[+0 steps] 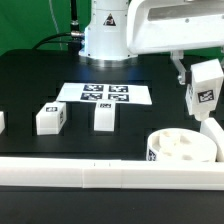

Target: Assemble stool

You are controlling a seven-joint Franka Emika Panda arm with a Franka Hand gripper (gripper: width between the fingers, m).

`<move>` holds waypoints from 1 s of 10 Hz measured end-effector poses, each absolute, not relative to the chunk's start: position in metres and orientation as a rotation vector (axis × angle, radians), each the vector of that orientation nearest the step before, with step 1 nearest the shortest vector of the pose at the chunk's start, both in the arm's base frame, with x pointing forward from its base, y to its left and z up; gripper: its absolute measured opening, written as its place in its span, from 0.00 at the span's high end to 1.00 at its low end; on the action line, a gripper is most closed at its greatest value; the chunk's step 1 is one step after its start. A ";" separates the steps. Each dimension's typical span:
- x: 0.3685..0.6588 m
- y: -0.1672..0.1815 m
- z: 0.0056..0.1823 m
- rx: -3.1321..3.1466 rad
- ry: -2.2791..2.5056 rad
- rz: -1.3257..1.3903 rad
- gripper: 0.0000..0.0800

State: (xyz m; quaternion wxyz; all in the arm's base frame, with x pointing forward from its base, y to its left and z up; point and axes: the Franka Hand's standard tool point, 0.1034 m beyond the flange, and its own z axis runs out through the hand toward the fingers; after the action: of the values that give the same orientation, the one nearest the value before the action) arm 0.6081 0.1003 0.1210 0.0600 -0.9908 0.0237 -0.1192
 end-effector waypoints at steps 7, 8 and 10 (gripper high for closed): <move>0.614 0.121 0.115 -2.968 -0.149 -0.713 0.59; 0.616 0.118 0.111 -2.982 -0.314 -0.755 0.59; 0.623 0.112 0.113 -2.997 -0.437 -0.775 0.59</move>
Offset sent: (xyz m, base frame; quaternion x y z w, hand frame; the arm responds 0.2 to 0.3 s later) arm 0.0000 0.0000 0.0000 0.0000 0.0000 0.0000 1.0000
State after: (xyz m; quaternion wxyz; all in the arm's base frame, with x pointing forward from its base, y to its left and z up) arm 0.6231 0.1120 0.1132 0.0076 -0.9587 -0.1398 -0.2478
